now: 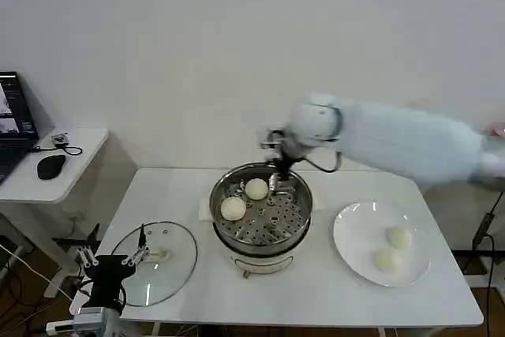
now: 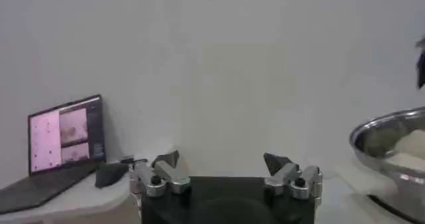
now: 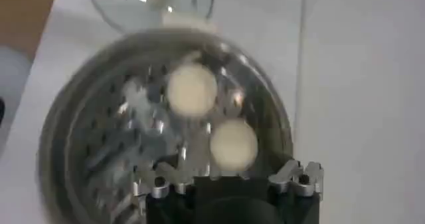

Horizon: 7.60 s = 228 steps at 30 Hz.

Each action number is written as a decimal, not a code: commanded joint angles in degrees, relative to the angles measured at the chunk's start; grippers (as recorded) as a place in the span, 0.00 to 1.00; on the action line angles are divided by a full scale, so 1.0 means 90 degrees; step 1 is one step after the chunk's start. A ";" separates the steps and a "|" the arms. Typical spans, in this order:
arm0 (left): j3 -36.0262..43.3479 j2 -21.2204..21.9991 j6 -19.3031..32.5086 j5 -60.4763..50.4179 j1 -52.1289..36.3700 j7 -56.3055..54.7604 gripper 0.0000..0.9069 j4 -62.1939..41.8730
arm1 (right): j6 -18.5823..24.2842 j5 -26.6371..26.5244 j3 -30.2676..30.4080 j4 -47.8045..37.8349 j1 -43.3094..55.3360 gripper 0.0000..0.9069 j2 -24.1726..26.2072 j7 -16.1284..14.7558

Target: Take steamed baozi put them in steamer then cover it.

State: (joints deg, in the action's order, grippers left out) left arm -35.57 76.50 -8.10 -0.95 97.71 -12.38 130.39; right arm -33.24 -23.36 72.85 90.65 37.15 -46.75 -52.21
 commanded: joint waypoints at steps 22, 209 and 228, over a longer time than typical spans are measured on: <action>-0.0020 -0.0095 0.0105 -0.0019 0.0171 0.0020 1.00 -0.0161 | 0.2111 0.3240 -0.3011 0.0604 -0.4829 1.00 0.4013 -0.1060; -0.0733 -0.0563 0.0015 0.0374 -0.0037 0.0104 1.00 -0.0222 | 0.2876 0.3786 -0.4279 -0.2341 -0.5622 1.00 0.2299 -0.0667; -0.0793 -0.0501 0.0016 0.0358 -0.0013 0.0119 1.00 -0.0290 | 0.2790 0.3926 -0.4045 -0.2996 -0.5353 1.00 0.1367 -0.0610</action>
State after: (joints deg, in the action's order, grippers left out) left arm -42.64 72.06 -8.00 2.26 97.55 -11.32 127.86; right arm -8.02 11.12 37.64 66.36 -9.48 -31.65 -57.93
